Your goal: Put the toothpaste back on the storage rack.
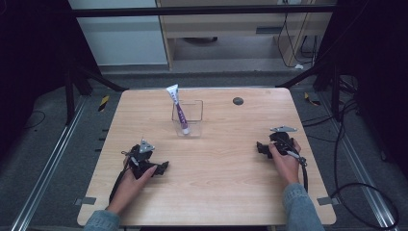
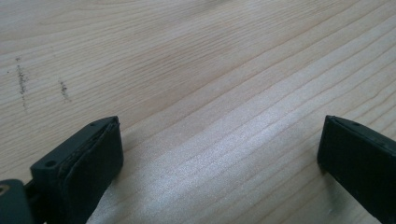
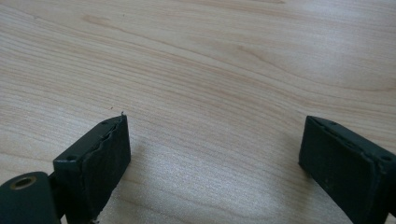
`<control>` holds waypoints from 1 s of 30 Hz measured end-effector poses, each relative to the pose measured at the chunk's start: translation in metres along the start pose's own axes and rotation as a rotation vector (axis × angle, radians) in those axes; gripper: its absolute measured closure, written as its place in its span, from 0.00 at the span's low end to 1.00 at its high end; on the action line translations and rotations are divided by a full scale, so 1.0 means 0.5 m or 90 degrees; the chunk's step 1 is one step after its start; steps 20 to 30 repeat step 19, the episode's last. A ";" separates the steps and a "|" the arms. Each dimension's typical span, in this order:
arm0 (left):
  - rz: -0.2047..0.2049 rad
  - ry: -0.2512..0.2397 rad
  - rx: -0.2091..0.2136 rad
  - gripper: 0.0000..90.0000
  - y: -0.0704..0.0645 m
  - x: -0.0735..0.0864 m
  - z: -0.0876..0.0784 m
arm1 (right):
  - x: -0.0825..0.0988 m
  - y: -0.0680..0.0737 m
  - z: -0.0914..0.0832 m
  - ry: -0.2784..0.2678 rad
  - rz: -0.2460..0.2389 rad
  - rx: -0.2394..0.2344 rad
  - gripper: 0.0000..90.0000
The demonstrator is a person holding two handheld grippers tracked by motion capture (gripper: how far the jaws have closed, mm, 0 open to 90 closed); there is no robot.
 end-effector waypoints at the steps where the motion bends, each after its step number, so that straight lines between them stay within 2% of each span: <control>1: 0.000 0.000 0.000 0.00 0.000 0.000 0.000 | 0.000 0.000 0.001 -0.002 -0.001 0.003 0.09; 10: 0.000 0.000 0.000 0.00 0.000 0.000 0.000 | 0.000 0.002 0.004 -0.002 -0.002 0.001 0.08; 15: 0.000 0.000 0.000 0.00 0.000 0.000 0.000 | 0.000 0.005 0.004 -0.004 -0.014 -0.010 0.07; 17: 0.000 0.000 -0.001 0.00 0.000 0.000 0.000 | 0.000 0.007 0.005 -0.001 -0.011 -0.005 0.05; 19: 0.000 0.000 -0.001 0.00 0.000 0.000 0.000 | -0.001 0.012 0.007 0.005 0.007 0.008 0.02; 30: 0.000 0.000 -0.001 0.00 0.000 0.000 0.000 | -0.001 0.012 0.007 0.005 0.007 0.008 0.02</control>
Point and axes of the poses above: each handheld gripper's, and its own axes: z roughly forward along the jaws, x roughly out of its underside, y roughly to its left, the point moved 5 cm from there along z, roughly forward along the jaws, and after that the axes turned 6 degrees about -y, right-handed, at the moved point
